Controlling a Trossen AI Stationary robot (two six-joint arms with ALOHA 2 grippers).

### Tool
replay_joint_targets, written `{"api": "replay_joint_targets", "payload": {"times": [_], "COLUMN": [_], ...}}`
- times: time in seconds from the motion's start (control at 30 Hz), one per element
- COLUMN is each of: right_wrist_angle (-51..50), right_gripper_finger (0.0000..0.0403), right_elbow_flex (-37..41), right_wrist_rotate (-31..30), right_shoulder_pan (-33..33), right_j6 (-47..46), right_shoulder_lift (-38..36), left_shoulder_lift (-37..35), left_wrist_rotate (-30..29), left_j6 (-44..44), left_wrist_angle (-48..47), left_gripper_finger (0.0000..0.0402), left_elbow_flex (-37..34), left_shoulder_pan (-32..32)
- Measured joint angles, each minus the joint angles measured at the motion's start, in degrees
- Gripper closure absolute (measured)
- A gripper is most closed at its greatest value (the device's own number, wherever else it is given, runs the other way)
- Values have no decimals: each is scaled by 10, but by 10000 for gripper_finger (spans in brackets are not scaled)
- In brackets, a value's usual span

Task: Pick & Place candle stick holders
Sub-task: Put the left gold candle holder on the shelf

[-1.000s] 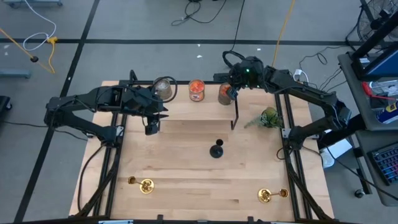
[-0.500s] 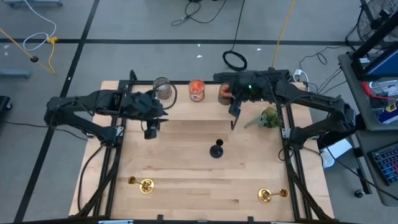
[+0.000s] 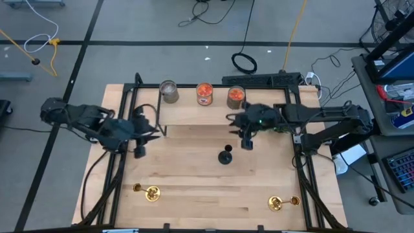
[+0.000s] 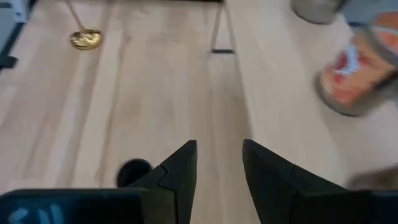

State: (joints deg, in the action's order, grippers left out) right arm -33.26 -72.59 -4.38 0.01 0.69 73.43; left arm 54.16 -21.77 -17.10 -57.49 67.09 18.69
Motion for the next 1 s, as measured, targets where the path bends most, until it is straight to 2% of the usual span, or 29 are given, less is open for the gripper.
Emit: {"api": "replay_joint_targets", "payload": {"times": [0.13, 0.3, 0.37, 0.5, 0.73, 1.0], "right_wrist_angle": [72, 155, 173, 186, 185, 190], "right_gripper_finger": [279, 275, 275, 275, 275, 275], "right_elbow_flex": [39, 80, 90, 97, 97, 97], "right_wrist_rotate": [0, 0, 0, 0, 0, 0], "right_shoulder_pan": [24, 42, 45, 48, 48, 48], "right_j6": [0, 11, 18, 19, 19, 19], "right_shoulder_lift": [0, 0, 0, 0, 0, 0], "left_shoulder_lift": [-23, -14, -9, -9, -10, -9], "left_wrist_rotate": [40, 101, 125, 210, 265, 264], "left_j6": [-30, -133, -147, -138, -92, -83], "left_wrist_angle": [-72, -161, -163, -150, -52, 145], "left_gripper_finger": [295, 295, 295, 295, 295, 295], "left_elbow_flex": [0, -12, -32, -96, -215, -294], "left_shoulder_pan": [38, 80, 99, 140, 211, 252]}}
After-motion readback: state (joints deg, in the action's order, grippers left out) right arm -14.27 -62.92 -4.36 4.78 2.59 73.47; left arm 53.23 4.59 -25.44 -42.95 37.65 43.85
